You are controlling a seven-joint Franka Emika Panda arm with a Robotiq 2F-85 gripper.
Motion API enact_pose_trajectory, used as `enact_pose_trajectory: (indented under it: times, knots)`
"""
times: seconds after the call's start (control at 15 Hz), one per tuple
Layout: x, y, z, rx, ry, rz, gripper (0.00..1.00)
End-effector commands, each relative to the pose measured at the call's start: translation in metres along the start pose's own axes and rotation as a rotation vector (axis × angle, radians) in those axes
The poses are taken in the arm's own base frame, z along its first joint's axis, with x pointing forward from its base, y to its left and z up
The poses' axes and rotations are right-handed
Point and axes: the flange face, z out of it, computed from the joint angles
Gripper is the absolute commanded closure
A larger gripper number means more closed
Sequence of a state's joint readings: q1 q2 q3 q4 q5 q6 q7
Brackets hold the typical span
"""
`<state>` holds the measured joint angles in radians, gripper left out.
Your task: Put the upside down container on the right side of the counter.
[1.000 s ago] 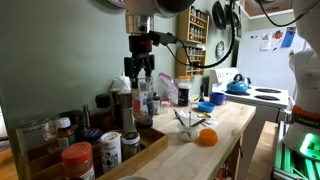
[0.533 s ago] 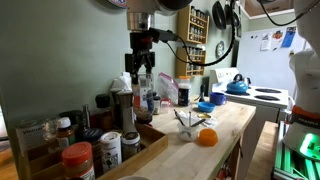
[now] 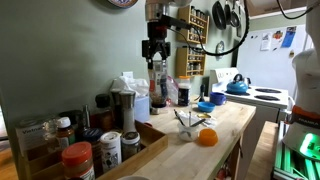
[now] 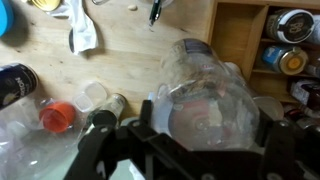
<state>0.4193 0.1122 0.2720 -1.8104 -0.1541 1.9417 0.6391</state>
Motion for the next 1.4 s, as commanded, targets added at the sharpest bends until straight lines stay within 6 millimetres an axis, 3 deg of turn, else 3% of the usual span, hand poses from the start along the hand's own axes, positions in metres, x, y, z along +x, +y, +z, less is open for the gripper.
enact_pose_trajectory:
  times: [0.0,0.07,0.27,0.33,0.47,0.67,0.93,1.13,1.2,1.33]
  knots:
    - [-0.036,0.040,0.000,0.011,-0.026,0.121,0.37]
    - [-0.012,0.022,-0.001,-0.006,-0.020,0.058,0.12]
    - [-0.026,0.037,-0.001,-0.010,-0.030,0.094,0.12]
    - [-0.028,0.038,-0.002,-0.010,-0.029,0.099,0.37]
    - [-0.023,0.053,0.003,-0.048,-0.023,0.134,0.37]
    - [-0.010,0.104,0.017,-0.109,-0.024,0.245,0.37]
    - [0.011,0.172,0.055,-0.169,-0.061,0.396,0.37]
    - [0.024,0.205,0.090,-0.140,-0.105,0.521,0.37]
    - [0.022,0.196,0.071,-0.157,-0.089,0.452,0.12]
    - [0.026,0.209,0.089,-0.156,-0.108,0.490,0.12]
